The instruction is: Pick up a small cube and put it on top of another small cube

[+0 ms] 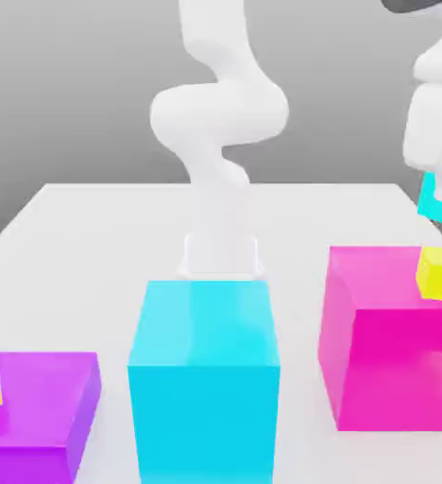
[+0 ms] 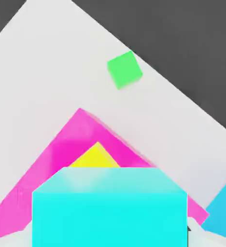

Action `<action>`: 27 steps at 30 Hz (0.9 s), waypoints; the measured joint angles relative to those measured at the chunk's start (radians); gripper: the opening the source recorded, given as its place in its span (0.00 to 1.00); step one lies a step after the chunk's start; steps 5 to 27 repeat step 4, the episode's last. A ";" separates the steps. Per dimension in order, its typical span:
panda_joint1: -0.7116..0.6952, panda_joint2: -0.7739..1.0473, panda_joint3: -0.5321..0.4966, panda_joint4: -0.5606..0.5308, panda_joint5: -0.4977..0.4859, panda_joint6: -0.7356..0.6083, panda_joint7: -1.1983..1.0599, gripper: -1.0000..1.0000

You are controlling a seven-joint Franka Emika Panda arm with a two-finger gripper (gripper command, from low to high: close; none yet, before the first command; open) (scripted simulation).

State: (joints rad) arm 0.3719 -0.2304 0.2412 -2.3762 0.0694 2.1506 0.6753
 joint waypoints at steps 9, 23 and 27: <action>0.001 0.014 0.003 -0.021 0.000 0.035 0.003 1.00; 0.001 0.014 0.003 -0.021 0.000 0.035 0.003 1.00; 0.001 0.014 0.003 -0.021 0.000 0.035 0.003 1.00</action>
